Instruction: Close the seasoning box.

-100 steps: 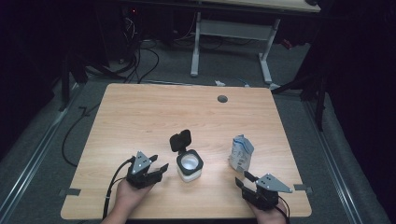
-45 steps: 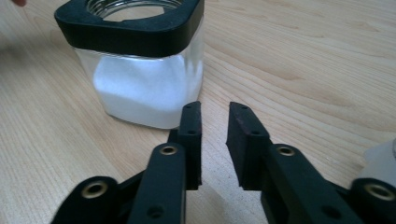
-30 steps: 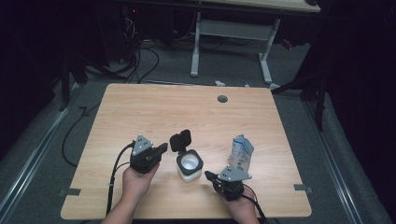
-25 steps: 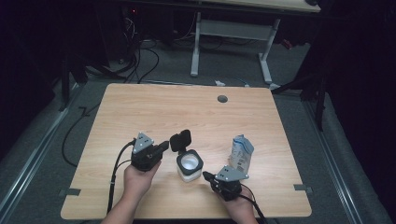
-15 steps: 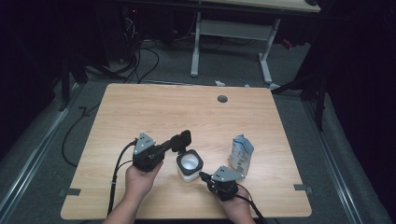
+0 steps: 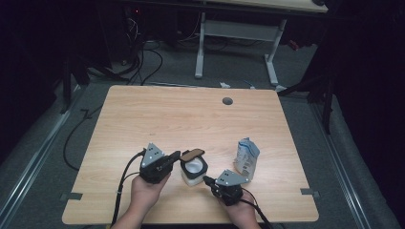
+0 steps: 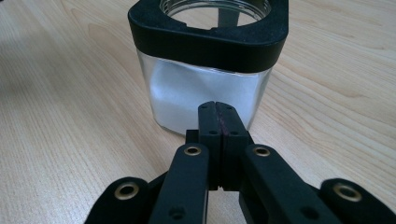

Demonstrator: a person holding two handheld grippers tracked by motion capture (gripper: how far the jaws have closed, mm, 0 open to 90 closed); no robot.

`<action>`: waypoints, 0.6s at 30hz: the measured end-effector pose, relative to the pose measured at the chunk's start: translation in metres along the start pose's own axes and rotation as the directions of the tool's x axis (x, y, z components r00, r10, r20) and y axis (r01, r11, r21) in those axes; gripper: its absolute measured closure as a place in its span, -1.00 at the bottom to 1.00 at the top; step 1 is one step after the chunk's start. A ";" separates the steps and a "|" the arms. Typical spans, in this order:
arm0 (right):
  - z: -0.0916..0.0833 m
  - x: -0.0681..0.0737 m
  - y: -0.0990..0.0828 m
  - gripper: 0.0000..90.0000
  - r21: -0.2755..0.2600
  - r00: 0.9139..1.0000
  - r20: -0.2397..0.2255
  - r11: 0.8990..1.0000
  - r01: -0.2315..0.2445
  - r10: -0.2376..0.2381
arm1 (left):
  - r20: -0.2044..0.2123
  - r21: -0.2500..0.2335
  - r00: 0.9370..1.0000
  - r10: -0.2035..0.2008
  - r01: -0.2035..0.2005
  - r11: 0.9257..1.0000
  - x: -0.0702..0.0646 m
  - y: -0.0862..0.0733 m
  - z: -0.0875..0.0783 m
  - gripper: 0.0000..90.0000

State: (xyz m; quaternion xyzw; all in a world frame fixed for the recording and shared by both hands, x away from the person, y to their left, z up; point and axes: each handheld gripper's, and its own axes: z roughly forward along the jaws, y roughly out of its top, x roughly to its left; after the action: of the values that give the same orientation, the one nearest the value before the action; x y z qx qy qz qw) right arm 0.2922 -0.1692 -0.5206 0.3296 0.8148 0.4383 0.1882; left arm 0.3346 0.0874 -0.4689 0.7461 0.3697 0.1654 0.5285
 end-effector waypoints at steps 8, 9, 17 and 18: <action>-0.006 -0.003 -0.003 1.00 -0.003 1.000 0.017 1.000 -0.017 0.017 | -0.043 0.014 0.999 -0.006 0.006 1.000 0.005 -0.020 -0.008 0.94; -0.008 -0.005 -0.003 1.00 -0.002 0.999 0.027 1.000 -0.018 0.018 | -0.048 0.023 0.999 -0.011 0.012 1.000 0.005 -0.024 -0.008 0.94; -0.014 -0.019 -0.008 0.99 -0.002 0.992 0.096 0.997 -0.076 0.076 | -0.081 0.066 0.997 -0.011 0.017 0.998 0.004 -0.050 -0.008 0.90; -0.014 -0.020 -0.009 0.99 -0.006 0.991 0.106 0.997 -0.079 0.079 | -0.080 0.070 0.997 -0.012 0.017 0.997 0.002 -0.054 -0.007 0.90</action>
State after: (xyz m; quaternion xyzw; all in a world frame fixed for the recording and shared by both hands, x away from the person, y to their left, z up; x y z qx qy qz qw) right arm 0.2949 -0.1952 -0.5199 0.3842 0.7897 0.4279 0.2140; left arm 0.3111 0.1030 -0.5151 0.7543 0.4015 0.1782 0.4879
